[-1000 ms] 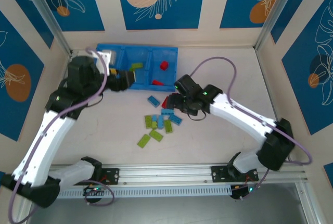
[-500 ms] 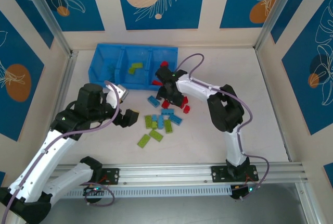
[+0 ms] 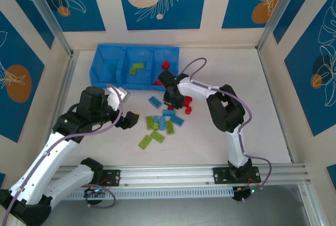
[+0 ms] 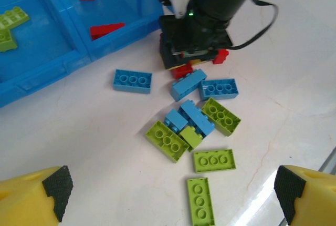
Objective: Sort the legos into containers by color
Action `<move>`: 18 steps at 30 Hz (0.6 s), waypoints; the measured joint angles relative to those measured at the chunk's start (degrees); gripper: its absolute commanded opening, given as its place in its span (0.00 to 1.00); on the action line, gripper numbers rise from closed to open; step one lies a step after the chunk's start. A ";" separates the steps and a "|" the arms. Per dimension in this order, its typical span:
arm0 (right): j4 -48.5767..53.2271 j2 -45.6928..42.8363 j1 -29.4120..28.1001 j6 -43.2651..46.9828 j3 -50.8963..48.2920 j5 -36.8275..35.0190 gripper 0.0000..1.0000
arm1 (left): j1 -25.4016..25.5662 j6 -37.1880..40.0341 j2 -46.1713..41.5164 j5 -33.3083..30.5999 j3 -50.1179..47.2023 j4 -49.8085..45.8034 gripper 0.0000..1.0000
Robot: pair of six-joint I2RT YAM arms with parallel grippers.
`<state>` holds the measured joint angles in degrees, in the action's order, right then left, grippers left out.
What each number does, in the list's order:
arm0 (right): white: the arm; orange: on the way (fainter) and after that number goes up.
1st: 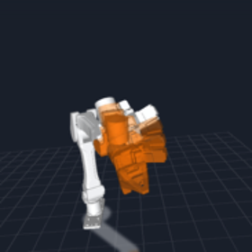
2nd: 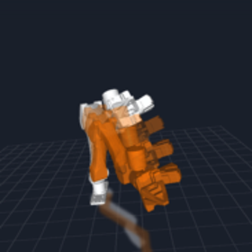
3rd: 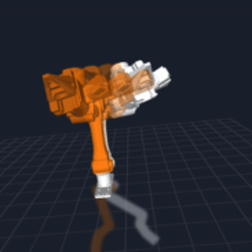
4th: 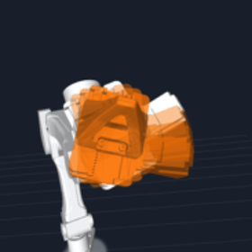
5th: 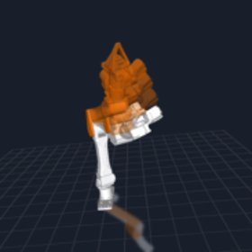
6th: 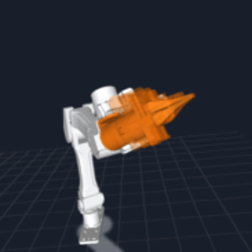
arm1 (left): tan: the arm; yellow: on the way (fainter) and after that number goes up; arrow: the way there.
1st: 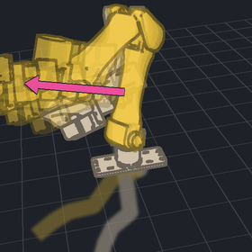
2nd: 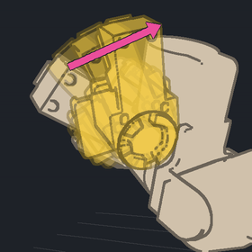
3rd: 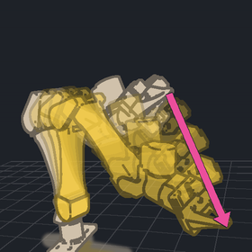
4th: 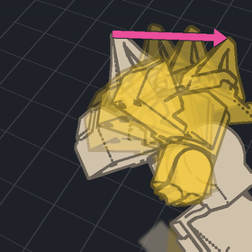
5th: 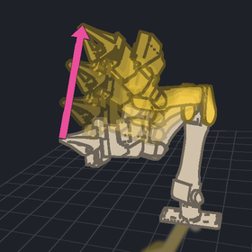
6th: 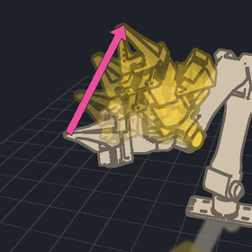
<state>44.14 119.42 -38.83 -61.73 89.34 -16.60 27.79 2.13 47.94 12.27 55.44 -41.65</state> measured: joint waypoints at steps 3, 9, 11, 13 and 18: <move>0.07 -4.61 -1.22 -0.09 -3.19 -2.36 0.20 | 0.00 0.00 -0.20 -1.60 -0.55 0.59 1.00; -2.51 -14.78 -7.76 8.13 -1.49 -11.04 0.19 | 0.11 -0.04 -0.94 -4.26 -1.09 1.18 1.00; -3.37 -14.23 -9.22 13.16 3.06 -13.42 0.19 | 0.11 -0.07 -1.05 -5.22 -1.09 1.60 1.00; -3.74 -11.19 -9.42 17.99 9.35 -15.76 0.19 | 0.11 -0.04 -1.14 -6.16 -1.09 1.79 1.00; -1.14 6.71 -5.40 27.67 33.05 -20.55 0.24 | 0.11 -0.07 -1.64 -8.09 -1.09 1.77 1.00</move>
<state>43.00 126.13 -44.23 -34.06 122.39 -37.15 27.90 2.07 46.30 4.19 54.35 -39.88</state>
